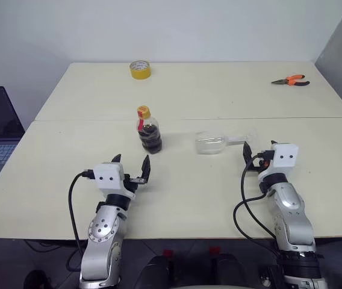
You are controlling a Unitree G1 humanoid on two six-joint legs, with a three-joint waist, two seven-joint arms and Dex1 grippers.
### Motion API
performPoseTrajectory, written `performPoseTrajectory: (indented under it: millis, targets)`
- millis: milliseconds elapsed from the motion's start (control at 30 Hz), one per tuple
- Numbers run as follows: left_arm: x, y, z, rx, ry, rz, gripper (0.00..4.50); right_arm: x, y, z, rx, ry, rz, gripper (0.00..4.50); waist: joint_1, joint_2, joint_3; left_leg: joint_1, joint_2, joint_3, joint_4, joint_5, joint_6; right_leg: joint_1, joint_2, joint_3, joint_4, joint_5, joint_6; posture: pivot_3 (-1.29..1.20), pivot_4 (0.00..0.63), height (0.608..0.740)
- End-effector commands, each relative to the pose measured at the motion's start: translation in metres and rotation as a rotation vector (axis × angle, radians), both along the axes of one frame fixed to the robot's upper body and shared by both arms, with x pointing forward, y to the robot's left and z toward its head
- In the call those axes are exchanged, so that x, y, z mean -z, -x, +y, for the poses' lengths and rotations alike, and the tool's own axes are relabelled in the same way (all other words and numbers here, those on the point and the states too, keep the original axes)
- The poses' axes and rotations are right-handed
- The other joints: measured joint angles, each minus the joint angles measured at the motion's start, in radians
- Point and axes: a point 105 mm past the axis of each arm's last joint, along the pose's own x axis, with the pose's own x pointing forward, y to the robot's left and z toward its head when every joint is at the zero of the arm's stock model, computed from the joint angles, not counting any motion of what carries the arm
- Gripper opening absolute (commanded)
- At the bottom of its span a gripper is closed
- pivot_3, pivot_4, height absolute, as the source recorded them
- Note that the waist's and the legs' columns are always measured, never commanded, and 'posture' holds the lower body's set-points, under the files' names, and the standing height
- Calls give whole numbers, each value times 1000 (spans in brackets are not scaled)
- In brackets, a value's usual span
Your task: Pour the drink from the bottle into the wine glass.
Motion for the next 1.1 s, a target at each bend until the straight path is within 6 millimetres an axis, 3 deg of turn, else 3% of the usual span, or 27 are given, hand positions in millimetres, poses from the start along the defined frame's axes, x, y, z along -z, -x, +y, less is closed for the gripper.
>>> performPoseTrajectory:
  millis: [33, 267, 467, 633, 800, 1000, 1100]
  targets:
    - [-3, 0, 0, 0, -5, -8, 4477, -16, 2, -2, -1, -12, -70, 4500, 0, 0, 0, 0, 0, 0, 0, 0, 0, 0, 0, 0, 0, 0, 0, 0, 150, 740]
    - [-6, -1, 4, -4, 11, -27, 4477, -21, 3, -1, -14, -3, -92, 4500, 0, 0, 0, 0, 0, 0, 0, 0, 0, 0, 0, 0, 0, 0, 0, 0, 150, 740]
    - [-13, -12, 3, 34, -24, -57, 4477, -38, 5, 8, -66, 47, -175, 4500, 0, 0, 0, 0, 0, 0, 0, 0, 0, 0, 0, 0, 0, 0, 0, 0, 150, 740]
    - [-28, -30, 6, 101, -85, -82, 4477, -56, 8, 33, -221, 102, -247, 4500, -1, 0, 0, 0, 0, 0, 0, 0, 0, 0, 1, 0, 0, 0, 0, 0, 150, 740]
    - [-30, -44, 9, 131, -108, -59, 4477, -64, 17, 73, -553, 202, -254, 4500, -3, 0, 0, 0, 0, 0, 0, 0, 0, 0, 0, 0, 0, 0, 0, 0, 150, 740]
    - [-31, -58, 6, 172, -118, -53, 4477, -56, 20, 93, -860, 328, -143, 4500, -1, -1, 1, 0, 0, -1, 1, 0, 0, 0, 0, -1, 0, 0, 0, 0, 150, 740]
    - [-30, -65, 5, 179, -124, -45, 4477, -56, 8, 90, -882, 360, -106, 4500, -1, -1, 1, 0, 0, -1, 1, 0, 0, 1, 0, -2, 0, 0, 0, 0, 150, 740]
